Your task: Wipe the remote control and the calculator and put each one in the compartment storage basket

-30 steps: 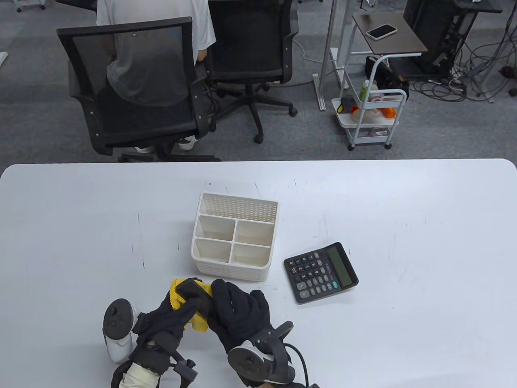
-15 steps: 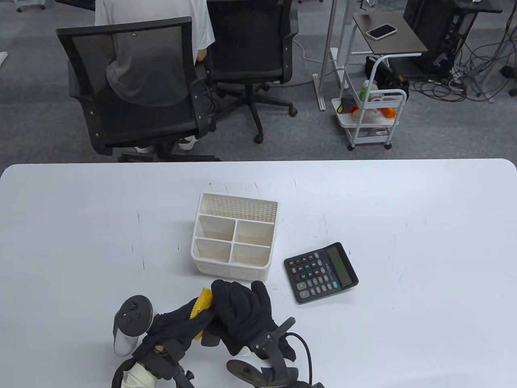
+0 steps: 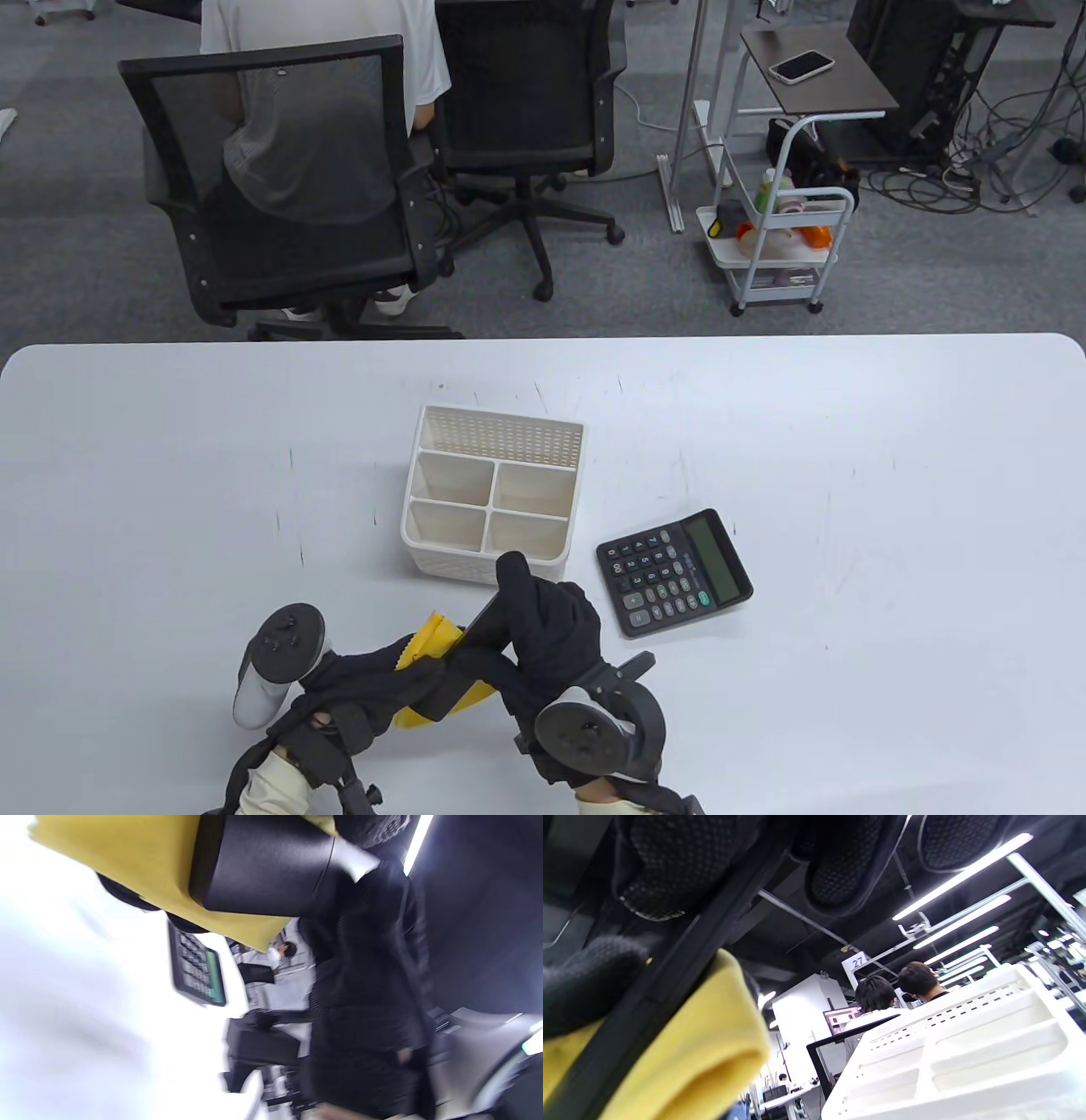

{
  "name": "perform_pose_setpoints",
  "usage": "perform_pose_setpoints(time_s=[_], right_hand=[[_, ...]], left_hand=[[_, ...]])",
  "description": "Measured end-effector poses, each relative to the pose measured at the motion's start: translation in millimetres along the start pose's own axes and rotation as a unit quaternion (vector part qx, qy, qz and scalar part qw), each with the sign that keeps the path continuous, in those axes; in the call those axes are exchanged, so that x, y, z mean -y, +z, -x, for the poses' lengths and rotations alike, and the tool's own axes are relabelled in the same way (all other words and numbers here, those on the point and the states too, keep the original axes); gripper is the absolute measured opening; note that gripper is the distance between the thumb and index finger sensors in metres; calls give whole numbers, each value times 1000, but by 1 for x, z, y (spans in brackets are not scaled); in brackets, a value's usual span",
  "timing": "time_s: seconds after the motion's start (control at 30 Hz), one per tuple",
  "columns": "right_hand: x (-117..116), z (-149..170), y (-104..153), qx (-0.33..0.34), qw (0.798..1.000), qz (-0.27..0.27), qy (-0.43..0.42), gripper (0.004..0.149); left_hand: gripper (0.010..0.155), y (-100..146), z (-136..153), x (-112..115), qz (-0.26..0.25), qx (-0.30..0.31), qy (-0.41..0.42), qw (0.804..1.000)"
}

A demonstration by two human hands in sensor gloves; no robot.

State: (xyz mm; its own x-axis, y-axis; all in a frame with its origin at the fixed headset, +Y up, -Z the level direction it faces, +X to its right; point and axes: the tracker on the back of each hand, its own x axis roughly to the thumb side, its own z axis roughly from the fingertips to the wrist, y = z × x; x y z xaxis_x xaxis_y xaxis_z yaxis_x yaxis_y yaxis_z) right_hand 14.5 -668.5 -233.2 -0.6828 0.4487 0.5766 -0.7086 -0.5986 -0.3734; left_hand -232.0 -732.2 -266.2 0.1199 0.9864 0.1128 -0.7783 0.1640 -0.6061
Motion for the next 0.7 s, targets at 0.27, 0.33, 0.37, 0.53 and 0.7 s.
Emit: perform_pose_setpoints(time_s=[0.27, 0.33, 0.37, 0.53, 0.7], right_hand=[[7, 22, -1, -93, 992, 8, -89, 79], [8, 25, -1, -99, 991, 13, -89, 76], [9, 25, -1, -96, 992, 16, -82, 76], [11, 18, 1, -65, 992, 54, -89, 71], [5, 15, 3, -54, 991, 54, -107, 70]], left_hand=[[52, 3, 1, -5, -27, 62, 144, 987], [52, 4, 1, -6, -33, 59, 133, 989], [51, 4, 0, -7, -33, 58, 119, 991], [51, 5, 4, -8, -23, 37, 98, 994], [50, 2, 7, -3, -8, 23, 128, 991]])
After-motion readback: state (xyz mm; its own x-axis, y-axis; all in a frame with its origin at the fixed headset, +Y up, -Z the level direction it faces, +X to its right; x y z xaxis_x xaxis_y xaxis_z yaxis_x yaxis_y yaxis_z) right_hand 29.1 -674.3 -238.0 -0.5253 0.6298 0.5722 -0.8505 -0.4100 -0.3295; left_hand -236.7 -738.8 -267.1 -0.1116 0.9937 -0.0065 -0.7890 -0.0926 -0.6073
